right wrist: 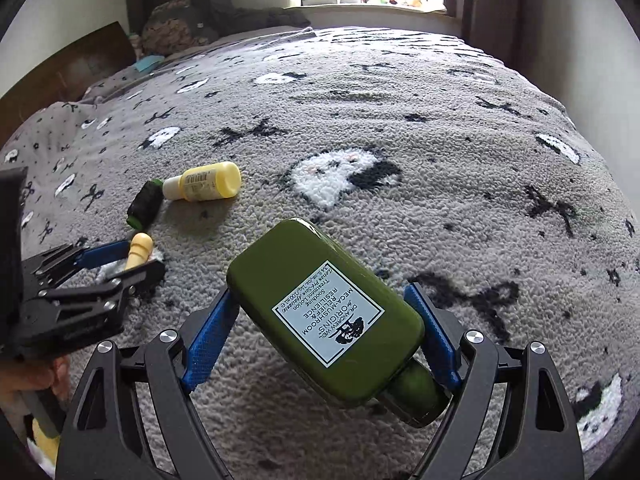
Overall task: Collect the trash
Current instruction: 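Grasp the yellow cylinder with left tool while right tool grasps olive bottle, then lower both tools to the bin and open both to drop the items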
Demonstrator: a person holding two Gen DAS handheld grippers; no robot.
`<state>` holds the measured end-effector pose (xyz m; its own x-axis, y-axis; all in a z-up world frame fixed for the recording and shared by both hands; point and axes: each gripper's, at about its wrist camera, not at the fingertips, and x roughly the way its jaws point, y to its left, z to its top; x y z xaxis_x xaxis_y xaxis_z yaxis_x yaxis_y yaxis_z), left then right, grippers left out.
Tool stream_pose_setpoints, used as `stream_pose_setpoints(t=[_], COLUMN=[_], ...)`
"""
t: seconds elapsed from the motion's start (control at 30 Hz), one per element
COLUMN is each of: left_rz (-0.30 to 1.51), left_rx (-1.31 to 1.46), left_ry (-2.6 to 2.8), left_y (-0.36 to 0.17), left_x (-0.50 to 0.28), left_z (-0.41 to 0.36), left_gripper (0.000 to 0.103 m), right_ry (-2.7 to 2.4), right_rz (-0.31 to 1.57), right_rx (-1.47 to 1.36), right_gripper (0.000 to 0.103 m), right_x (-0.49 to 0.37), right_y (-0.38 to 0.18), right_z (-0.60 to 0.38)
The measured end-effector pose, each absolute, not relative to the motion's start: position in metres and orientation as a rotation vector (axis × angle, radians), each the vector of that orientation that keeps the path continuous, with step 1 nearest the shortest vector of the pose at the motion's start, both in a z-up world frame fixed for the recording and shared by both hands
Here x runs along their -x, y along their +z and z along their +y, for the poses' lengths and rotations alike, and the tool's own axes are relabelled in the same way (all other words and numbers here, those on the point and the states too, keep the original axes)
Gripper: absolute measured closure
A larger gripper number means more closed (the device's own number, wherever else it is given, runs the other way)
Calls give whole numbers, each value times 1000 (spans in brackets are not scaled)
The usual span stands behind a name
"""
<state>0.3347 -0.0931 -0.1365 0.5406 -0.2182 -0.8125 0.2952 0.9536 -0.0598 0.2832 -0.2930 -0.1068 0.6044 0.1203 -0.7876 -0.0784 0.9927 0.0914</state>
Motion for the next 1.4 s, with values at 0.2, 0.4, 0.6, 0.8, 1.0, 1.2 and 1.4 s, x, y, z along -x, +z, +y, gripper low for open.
stream_pose_setpoints(t=[0.2,0.4,0.6,0.8,1.0,1.2,1.4], left_rz=[939,928,871,780,739,795,920], left_rx=[-139,-148,-129,-92,-98,-68,-62], left_ry=[-296,-342,-405,-405,-402,-405,-438], left_y=[-135,-130,-123,-112,-117,-143,-180], left_x=[-329,-294,-230,-156,-88,-40,-15], left_z=[-94,-83,-66,-40,-26,-13,-16], left_gripper=[83,84,84,84,84,84,84], right_ry=[121,142,195,217,231,243,262], right_rz=[873,839,816,761,733,786,889], right_rx=[-40,-49,-62,-60,-55,-70,-57], right_gripper=[18,18,18,18,18,18,18], right_x=[-259,-227,-183,-126,-67,-23,-3], right_y=[-103,-100,-102,-101,-110,-137,-166], right_z=[-289,-276,-261,-248,-238,-233,-223])
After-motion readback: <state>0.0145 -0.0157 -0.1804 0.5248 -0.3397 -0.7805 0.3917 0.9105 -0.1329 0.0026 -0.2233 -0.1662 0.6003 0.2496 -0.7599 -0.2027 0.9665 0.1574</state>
